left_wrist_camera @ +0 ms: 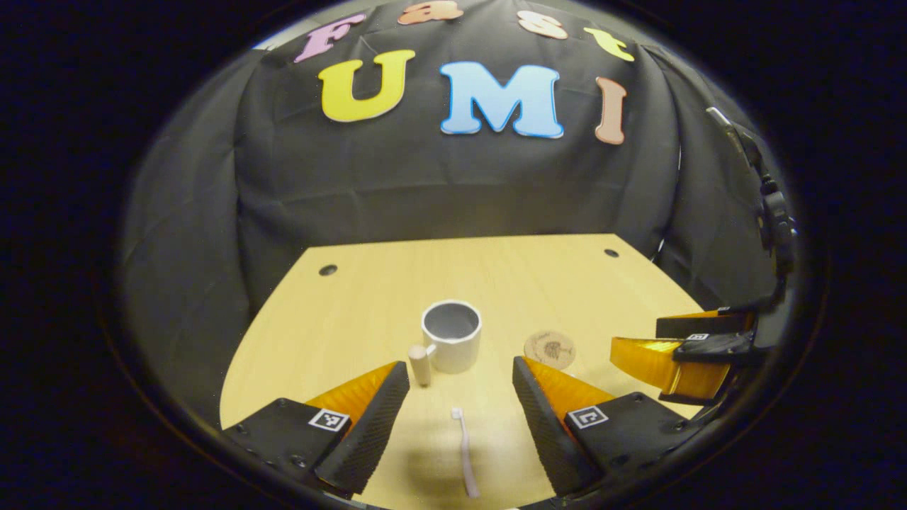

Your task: Put the toothbrush and toothpaste on the desktop into the cup, then pick up the cup and place it on the coaster on the desktop.

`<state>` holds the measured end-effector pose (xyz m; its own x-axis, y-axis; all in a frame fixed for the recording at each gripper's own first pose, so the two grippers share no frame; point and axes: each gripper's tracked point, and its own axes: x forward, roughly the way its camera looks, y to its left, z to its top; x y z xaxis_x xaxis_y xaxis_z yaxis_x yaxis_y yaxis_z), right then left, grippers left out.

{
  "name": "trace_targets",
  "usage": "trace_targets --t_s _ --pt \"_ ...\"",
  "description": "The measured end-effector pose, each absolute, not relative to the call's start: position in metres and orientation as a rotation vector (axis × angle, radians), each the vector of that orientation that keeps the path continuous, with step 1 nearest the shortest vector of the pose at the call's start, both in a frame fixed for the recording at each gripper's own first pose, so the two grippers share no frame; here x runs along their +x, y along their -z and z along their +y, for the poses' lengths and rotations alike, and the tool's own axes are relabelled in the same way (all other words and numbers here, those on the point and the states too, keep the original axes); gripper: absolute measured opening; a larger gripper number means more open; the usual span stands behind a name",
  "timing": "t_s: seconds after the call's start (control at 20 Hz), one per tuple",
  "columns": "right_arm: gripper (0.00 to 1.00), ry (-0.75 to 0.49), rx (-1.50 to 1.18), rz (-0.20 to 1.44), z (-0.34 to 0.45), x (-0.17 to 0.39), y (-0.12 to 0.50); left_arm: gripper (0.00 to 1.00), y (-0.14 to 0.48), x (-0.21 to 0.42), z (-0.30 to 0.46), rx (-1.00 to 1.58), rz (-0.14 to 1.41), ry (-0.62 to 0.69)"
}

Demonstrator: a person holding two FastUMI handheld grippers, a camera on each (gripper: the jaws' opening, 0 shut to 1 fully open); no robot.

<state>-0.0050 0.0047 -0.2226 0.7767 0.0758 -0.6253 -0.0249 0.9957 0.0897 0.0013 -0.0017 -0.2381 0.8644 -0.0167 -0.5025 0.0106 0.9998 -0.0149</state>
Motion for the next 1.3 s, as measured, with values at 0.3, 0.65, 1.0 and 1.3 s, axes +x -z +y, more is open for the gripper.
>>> trace_targets --t_s 0.3,0.65,1.0,1.3 --pt "0.95 -0.059 0.092 0.895 0.003 -0.022 0.302 1.00 0.325 -0.016 -0.001 -0.026 0.722 -0.002" --pt "0.96 -0.059 0.080 1.084 0.002 -0.033 0.364 1.00 0.394 -0.040 0.003 -0.034 0.904 -0.031" --pt "0.99 -0.032 -0.025 1.151 -0.001 -0.028 0.375 1.00 0.413 -0.034 0.011 -0.023 0.940 -0.065" --pt "0.60 -0.044 -0.048 1.233 0.009 -0.029 0.377 0.60 0.414 -0.027 0.005 -0.013 0.967 -0.044"
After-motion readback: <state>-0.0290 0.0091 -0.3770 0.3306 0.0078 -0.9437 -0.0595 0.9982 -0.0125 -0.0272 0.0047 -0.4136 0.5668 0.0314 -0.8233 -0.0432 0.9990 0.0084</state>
